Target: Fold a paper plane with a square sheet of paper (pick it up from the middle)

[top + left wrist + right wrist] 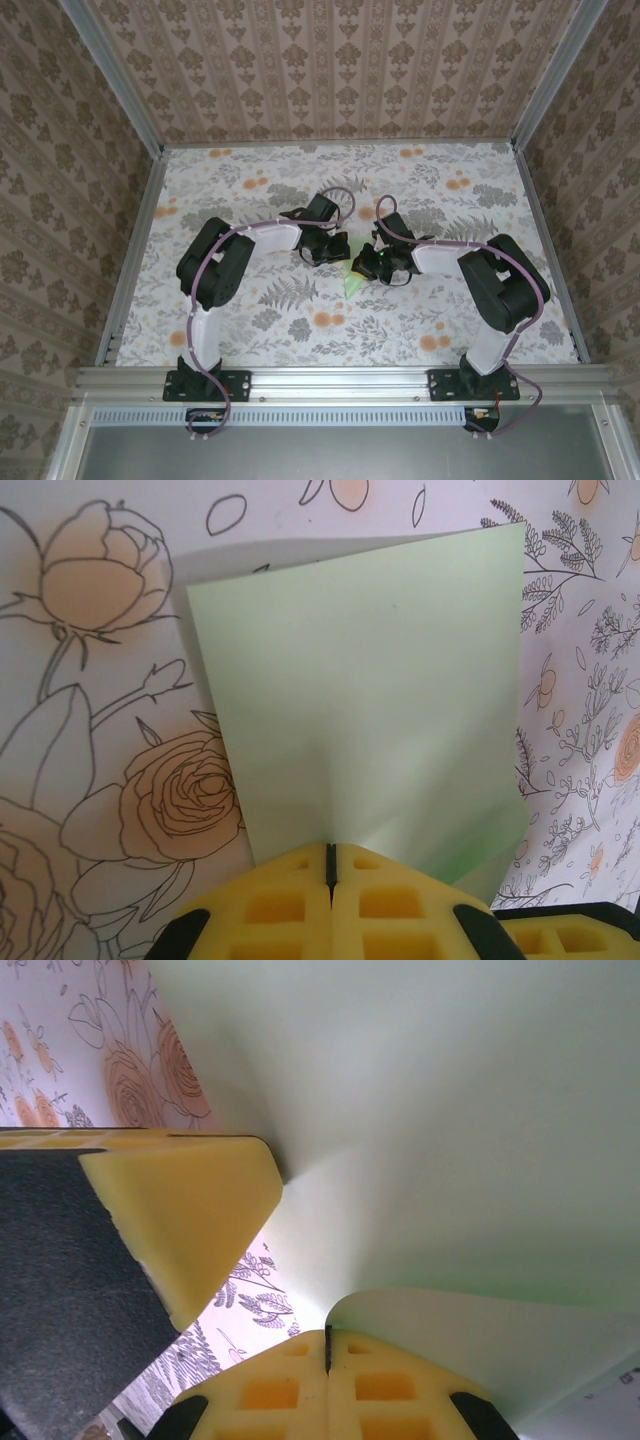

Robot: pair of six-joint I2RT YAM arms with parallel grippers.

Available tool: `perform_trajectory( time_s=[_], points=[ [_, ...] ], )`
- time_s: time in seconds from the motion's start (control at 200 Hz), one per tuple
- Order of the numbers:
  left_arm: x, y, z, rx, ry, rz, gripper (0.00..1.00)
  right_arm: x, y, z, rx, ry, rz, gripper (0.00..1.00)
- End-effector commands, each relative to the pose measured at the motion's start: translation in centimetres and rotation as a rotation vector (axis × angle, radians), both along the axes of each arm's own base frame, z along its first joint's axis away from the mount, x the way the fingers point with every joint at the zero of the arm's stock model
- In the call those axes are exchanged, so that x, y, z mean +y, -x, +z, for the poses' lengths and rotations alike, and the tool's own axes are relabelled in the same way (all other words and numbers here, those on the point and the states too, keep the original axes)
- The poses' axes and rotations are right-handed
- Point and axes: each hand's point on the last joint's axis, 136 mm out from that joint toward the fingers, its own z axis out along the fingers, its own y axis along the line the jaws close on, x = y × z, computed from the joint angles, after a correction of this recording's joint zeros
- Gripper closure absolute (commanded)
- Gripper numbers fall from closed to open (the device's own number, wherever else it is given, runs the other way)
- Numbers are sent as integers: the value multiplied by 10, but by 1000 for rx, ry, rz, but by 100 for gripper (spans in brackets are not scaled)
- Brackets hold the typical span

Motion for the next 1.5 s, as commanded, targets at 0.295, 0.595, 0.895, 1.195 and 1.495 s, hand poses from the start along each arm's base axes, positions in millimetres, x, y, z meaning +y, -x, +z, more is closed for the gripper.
perform_trajectory(
  time_s=[0.295,0.595,0.895,1.195,1.495],
  points=[
    [7,17,-19,56,-53,-33,96,1,4,-10,23,26,38,97],
    [7,18,-20,58,-54,-34,96,5,-2,-6,5,4,36,97],
    [7,19,-21,61,-54,-36,96,5,-2,-12,13,13,40,98],
    [7,18,-19,59,-52,-37,96,1,1,-20,33,44,42,97],
    [7,15,-6,37,-49,-32,94,-7,7,-32,61,90,38,97]
  ],
)
